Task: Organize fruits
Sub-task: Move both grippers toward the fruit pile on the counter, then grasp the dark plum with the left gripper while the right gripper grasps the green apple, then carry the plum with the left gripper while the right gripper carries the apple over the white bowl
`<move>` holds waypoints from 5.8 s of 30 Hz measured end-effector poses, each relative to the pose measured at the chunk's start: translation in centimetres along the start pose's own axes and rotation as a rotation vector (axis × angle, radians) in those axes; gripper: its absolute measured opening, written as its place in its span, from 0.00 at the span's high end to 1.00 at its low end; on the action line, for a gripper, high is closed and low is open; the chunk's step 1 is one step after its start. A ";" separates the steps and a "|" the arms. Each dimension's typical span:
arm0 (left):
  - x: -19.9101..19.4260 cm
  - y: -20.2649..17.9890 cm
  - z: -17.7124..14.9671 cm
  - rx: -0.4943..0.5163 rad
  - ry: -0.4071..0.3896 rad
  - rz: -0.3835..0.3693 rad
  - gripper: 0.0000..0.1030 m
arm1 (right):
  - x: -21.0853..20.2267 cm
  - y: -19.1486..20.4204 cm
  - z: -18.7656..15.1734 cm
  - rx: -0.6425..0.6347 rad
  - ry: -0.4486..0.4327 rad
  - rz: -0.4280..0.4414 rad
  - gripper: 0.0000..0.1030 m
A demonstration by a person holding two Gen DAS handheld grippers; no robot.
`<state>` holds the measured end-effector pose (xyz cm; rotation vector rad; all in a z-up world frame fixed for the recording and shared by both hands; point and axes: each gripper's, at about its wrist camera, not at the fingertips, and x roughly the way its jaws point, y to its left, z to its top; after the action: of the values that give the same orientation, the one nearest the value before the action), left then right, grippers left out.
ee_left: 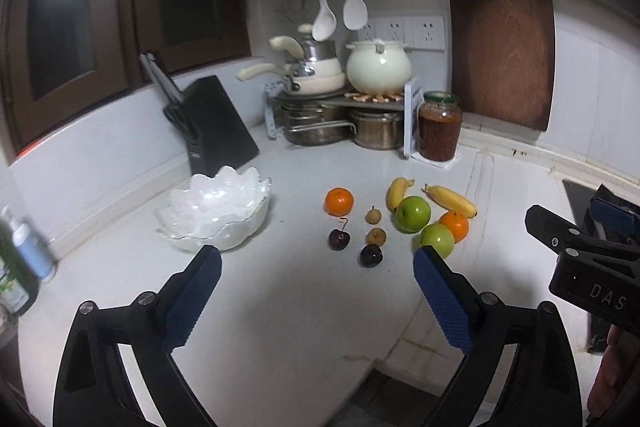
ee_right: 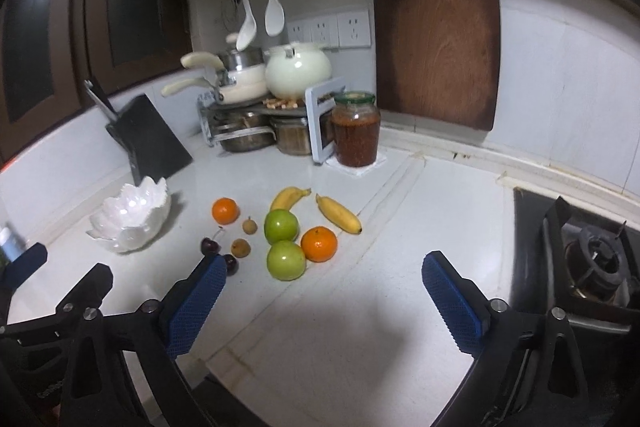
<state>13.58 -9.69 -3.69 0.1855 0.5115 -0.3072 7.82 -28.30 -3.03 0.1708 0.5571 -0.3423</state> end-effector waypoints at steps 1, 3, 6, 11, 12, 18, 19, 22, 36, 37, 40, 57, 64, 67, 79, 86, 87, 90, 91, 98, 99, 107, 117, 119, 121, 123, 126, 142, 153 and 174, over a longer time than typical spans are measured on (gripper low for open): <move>0.7 0.0 0.0 0.009 0.005 -0.009 0.07 | 0.5 0.1 0.0 0.002 0.010 -0.004 0.08; 2.1 0.1 0.0 0.030 0.018 -0.039 0.11 | 1.8 0.6 0.1 0.016 0.041 -0.009 0.10; 4.0 0.4 0.0 0.053 0.025 -0.094 0.16 | 3.4 1.2 0.2 0.035 0.067 -0.005 0.13; 6.8 0.6 -0.2 0.091 0.037 -0.171 0.21 | 5.7 2.4 -0.1 0.055 0.090 -0.018 0.19; 7.5 0.6 -0.3 0.100 0.046 -0.189 0.22 | 6.3 2.6 -0.2 0.059 0.097 -0.023 0.19; 10.5 -0.2 -0.9 0.130 0.115 -0.248 0.29 | 8.6 3.1 -0.7 0.071 0.141 -0.025 0.23; 11.0 -0.3 -1.1 0.130 0.126 -0.259 0.30 | 9.1 3.1 -0.8 0.073 0.148 -0.024 0.23; 12.8 -0.8 -1.5 0.122 0.174 -0.297 0.39 | 10.3 2.9 -0.9 0.082 0.174 0.002 0.25; 16.7 -2.8 -2.4 0.150 0.262 -0.297 0.47 | 15.9 2.0 -2.1 0.115 0.307 0.110 0.35; 16.9 -3.0 -2.4 0.152 0.266 -0.296 0.48 | 16.1 2.0 -2.0 0.116 0.309 0.115 0.35; 17.4 -3.3 -2.5 0.155 0.283 -0.302 0.55 | 16.6 2.2 -1.9 0.108 0.311 0.122 0.39; 19.3 -3.7 -2.5 0.119 0.331 -0.326 0.72 | 18.4 2.6 -1.9 0.088 0.343 0.172 0.53; 18.3 -3.1 -2.1 0.094 0.300 -0.305 0.72 | 18.3 2.7 -1.9 0.063 0.345 0.175 0.53; 17.7 -2.6 -1.9 0.073 0.291 -0.295 0.72 | 18.2 2.6 -1.8 0.060 0.353 0.176 0.53; 14.9 -0.3 -0.3 0.002 0.240 -0.249 0.72 | 15.9 3.8 -0.5 -0.012 0.306 0.187 0.53; 12.4 1.8 1.3 -0.043 0.183 -0.209 0.72 | 14.0 5.5 1.4 -0.050 0.243 0.221 0.53; 12.0 2.2 1.6 -0.049 0.174 -0.201 0.72 | 13.7 5.9 1.7 -0.056 0.232 0.227 0.53; 10.9 3.4 2.3 -0.068 0.144 -0.178 0.72 | 12.8 6.8 2.4 -0.071 0.202 0.247 0.53; 10.5 3.7 2.5 -0.073 0.135 -0.172 0.72 | 12.5 7.1 2.6 -0.076 0.193 0.255 0.53; 8.1 5.8 3.8 -0.089 0.066 -0.121 0.72 | 10.7 9.3 4.2 -0.113 0.124 0.306 0.53; 7.8 6.1 4.0 -0.093 0.055 -0.114 0.72 | 10.5 9.7 4.3 -0.119 0.116 0.314 0.53; 6.0 8.7 4.9 -0.112 -0.003 -0.058 0.72 | 9.3 12.6 5.4 -0.159 0.062 0.377 0.53; 5.2 11.8 5.6 -0.122 -0.041 0.032 0.72 | 8.9 15.9 7.2 -0.193 0.001 0.443 0.53; 5.3 12.5 5.8 -0.126 -0.045 0.043 0.72 | 9.1 16.5 7.5 -0.198 -0.004 0.457 0.53; 5.5 13.2 6.0 -0.129 -0.045 0.053 0.72 | 9.5 17.4 7.9 -0.205 -0.004 0.476 0.53; 5.7 13.9 6.3 -0.127 -0.048 0.069 0.72 | 9.9 18.2 8.3 -0.212 -0.004 0.489 0.53; 6.2 14.9 6.6 -0.119 -0.050 0.087 0.72 | 10.4 19.3 8.7 -0.225 -0.004 0.506 0.53; 11.4 19.2 7.8 -0.110 0.034 0.123 0.72 | 16.4 25.6 11.2 -0.340 0.109 0.574 0.53; 17.2 21.2 7.5 -0.099 0.147 0.125 0.72 | 22.4 29.3 11.0 -0.432 0.282 0.569 0.53; 23.9 21.0 2.9 -0.109 0.419 -0.019 0.72 | 28.7 32.4 7.5 -0.503 0.506 0.565 0.53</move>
<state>41.68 3.48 -11.28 0.1388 0.9429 -0.2580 46.04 -7.88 -10.20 -0.0811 1.0420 0.4080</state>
